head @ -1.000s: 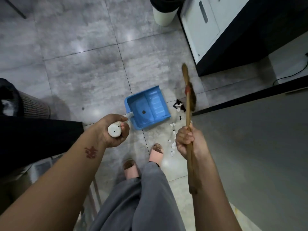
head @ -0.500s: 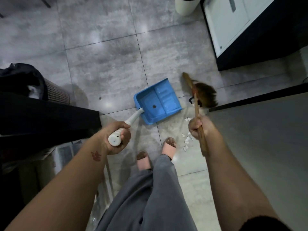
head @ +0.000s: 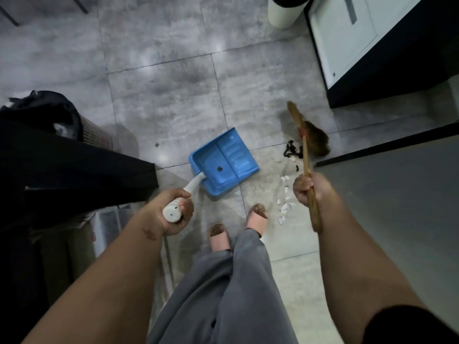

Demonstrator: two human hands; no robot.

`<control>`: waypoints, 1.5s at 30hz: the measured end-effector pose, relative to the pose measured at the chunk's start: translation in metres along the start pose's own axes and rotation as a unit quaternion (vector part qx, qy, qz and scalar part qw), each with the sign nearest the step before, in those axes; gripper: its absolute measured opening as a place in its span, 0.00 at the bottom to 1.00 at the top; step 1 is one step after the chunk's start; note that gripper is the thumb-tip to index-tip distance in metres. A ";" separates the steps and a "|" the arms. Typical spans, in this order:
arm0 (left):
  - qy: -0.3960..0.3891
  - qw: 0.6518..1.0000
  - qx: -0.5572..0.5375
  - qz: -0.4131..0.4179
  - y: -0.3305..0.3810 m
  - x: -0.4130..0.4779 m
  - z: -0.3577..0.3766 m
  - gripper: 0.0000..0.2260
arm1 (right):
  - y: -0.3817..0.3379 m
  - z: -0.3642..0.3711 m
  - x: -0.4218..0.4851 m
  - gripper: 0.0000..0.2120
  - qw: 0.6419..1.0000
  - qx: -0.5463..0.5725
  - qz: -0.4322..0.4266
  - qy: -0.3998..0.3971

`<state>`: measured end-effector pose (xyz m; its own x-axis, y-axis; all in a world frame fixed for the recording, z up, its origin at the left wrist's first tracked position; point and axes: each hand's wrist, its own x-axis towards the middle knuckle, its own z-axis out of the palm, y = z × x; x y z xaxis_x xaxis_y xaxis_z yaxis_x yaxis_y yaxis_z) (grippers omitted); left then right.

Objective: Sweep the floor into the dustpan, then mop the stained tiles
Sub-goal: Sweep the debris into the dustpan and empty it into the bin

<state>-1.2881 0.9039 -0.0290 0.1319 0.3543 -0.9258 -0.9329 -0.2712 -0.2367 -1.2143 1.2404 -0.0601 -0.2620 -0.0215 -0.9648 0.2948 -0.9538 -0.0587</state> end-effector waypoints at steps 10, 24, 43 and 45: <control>0.012 1.000 -0.014 0.016 -0.001 -0.009 -0.024 0.08 | 0.100 -0.024 -0.044 0.22 0.999 0.017 0.035 -0.019; 0.044 0.997 0.035 0.045 -0.027 0.007 0.007 0.07 | 0.096 -0.055 -0.015 0.23 0.998 0.014 0.039 0.037; 0.057 0.997 0.023 0.046 -0.050 -0.006 0.011 0.02 | 0.127 -0.129 -0.067 0.18 0.979 0.199 0.029 0.015; 0.063 0.996 0.032 0.047 -0.057 -0.007 0.007 0.02 | 0.141 -0.128 -0.068 0.20 0.968 0.248 0.032 -0.033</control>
<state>-1.2383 0.9229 -0.0073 0.0791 0.2141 -0.9736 -0.9620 -0.2396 -0.1308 -1.0372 1.1453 -0.0352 -0.3202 -0.0893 -0.9431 -0.1607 -0.9760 0.1470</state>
